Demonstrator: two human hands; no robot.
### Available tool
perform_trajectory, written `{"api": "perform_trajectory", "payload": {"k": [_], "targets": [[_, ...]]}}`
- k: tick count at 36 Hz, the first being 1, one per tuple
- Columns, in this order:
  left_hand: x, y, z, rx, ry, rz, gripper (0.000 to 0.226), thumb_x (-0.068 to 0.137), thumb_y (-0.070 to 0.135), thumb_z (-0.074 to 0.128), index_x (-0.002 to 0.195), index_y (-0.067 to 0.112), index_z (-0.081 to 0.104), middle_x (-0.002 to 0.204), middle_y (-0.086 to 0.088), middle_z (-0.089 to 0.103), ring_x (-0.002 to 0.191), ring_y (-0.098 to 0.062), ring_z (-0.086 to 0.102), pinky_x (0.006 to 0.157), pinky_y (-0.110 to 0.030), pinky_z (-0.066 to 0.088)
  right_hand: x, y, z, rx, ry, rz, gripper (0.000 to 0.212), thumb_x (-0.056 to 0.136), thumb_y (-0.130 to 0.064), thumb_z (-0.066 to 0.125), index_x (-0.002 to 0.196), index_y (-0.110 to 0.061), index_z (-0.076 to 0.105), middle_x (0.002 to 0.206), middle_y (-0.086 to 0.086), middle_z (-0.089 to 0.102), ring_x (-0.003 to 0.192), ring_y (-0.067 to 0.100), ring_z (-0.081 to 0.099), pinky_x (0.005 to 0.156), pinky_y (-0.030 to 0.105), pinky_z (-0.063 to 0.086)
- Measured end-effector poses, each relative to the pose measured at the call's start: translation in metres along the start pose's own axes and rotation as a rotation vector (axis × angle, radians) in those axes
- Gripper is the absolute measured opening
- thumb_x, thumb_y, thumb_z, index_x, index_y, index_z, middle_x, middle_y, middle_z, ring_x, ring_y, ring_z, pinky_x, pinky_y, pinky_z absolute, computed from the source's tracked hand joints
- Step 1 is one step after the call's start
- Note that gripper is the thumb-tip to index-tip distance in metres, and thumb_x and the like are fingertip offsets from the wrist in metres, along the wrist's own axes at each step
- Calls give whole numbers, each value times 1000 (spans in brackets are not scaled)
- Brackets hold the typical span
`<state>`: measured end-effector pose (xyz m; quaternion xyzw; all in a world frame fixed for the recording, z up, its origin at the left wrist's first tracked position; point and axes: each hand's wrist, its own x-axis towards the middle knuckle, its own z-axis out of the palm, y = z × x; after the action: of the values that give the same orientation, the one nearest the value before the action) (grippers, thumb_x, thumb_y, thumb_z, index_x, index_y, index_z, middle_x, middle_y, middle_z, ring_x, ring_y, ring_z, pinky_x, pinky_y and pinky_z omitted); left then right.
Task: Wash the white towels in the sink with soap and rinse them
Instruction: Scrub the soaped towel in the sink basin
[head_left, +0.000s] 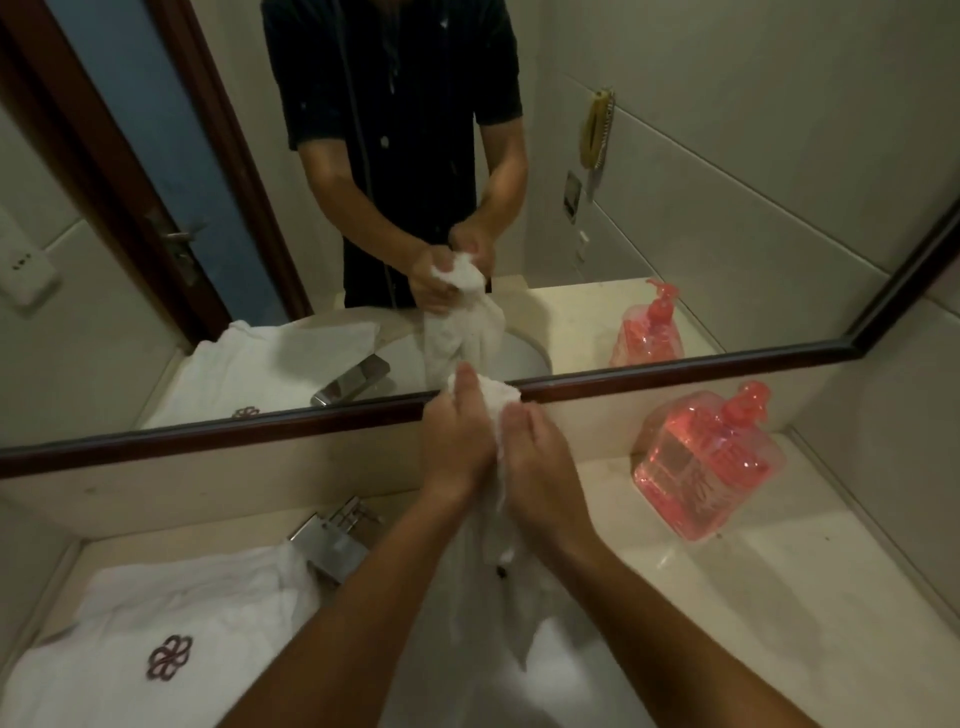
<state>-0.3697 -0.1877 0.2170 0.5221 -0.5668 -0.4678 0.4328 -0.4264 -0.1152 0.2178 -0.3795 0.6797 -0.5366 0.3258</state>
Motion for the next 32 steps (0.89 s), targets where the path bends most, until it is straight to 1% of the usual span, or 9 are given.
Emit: {"api": "perform_trajectory", "payload": {"k": [8,11,15,20,23,25,27,29,32], "targets": [[-13,6,1,-57,-120,-93,64,114,48,33,87,6,72,74,-1,74,63,-3,68,55,-19,53,32,1,-13,-28,81,40,36,115,-40,37,104,-20,65,101,0,70,96,18,67,91,45,56],[-9,13,-4,-57,-184,-73,65,112,56,28,93,14,73,87,-2,78,85,-14,75,77,-30,61,29,4,-24,68,-29,60,37,114,-45,38,111,-23,68,104,-5,72,98,11,69,83,28,54],[2,20,-17,-36,-324,-136,57,109,64,23,111,27,65,114,-1,71,111,-17,68,102,-38,53,7,20,-31,176,-257,147,53,92,-66,68,130,-28,66,114,-8,79,103,7,76,89,30,61],[9,19,-29,31,-409,48,50,113,51,23,100,27,66,104,4,70,102,-3,69,91,-25,52,17,4,-41,291,-280,192,30,92,-28,78,118,-13,73,102,3,82,93,22,79,74,28,63],[11,16,-44,-202,-421,167,76,97,78,41,108,11,74,104,-19,74,104,-28,73,90,-48,59,22,-7,-49,473,-367,169,38,94,-26,77,125,-5,71,116,20,77,108,37,75,91,45,64],[8,5,-49,-297,-479,173,83,78,97,45,118,32,78,121,-9,77,116,-30,72,97,-53,59,23,-21,-55,636,-473,203,45,92,-28,71,129,-2,68,119,27,73,108,41,73,95,51,61],[-6,-2,-46,-275,-544,151,91,66,105,43,117,37,75,116,13,79,112,-11,74,89,-33,62,28,-37,-60,725,-530,242,46,94,-31,71,128,-1,66,113,25,72,102,39,73,90,49,63],[-18,-14,-35,-333,-554,63,105,55,107,49,125,30,65,114,18,79,112,-6,74,86,-24,61,37,-48,-60,677,-502,220,45,96,-31,73,130,-2,66,114,25,72,105,40,73,92,50,63],[-27,-18,-16,-420,-414,-8,105,66,97,61,132,17,66,122,-6,78,114,-25,74,87,-34,63,49,-55,-57,389,-321,99,35,100,-30,71,126,-8,68,118,21,76,108,39,75,94,52,63]]}}
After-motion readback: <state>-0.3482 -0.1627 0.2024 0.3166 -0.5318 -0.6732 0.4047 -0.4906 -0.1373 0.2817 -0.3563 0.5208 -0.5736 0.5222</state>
